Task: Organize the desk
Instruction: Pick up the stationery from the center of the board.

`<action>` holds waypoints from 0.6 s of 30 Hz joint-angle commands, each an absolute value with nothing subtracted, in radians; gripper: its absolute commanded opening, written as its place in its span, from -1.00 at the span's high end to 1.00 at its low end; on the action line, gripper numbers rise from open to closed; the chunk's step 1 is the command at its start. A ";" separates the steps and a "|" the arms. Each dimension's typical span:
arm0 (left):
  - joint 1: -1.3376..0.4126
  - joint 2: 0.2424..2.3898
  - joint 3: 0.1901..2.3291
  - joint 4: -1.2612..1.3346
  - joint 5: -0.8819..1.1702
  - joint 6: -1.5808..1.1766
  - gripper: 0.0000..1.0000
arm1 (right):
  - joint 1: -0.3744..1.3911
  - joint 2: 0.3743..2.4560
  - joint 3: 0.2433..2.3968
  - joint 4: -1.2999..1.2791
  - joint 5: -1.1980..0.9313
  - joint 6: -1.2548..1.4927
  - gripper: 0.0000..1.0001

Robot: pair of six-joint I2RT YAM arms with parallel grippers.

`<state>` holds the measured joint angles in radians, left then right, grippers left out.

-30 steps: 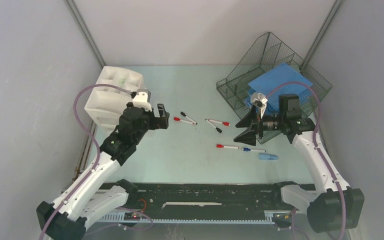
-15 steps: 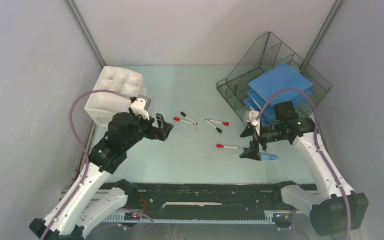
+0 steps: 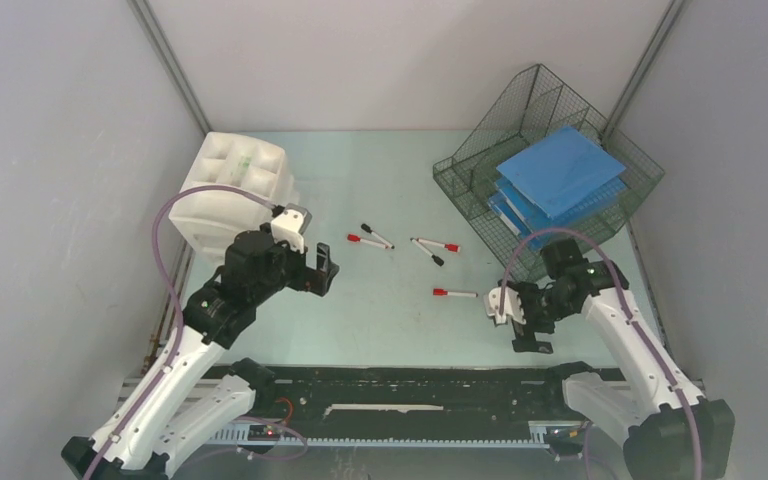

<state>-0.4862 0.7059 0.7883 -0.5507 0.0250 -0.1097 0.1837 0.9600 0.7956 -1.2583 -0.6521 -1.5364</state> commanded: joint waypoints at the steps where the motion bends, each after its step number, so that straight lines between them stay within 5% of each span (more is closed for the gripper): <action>1: -0.477 0.713 0.780 -0.549 0.043 -0.083 -1.00 | 0.208 0.961 0.698 -1.155 -0.425 -1.603 -0.95; 18: -0.476 0.716 0.778 -0.555 0.038 -0.084 -1.00 | 0.129 1.135 0.577 -0.846 -0.170 -1.594 -0.50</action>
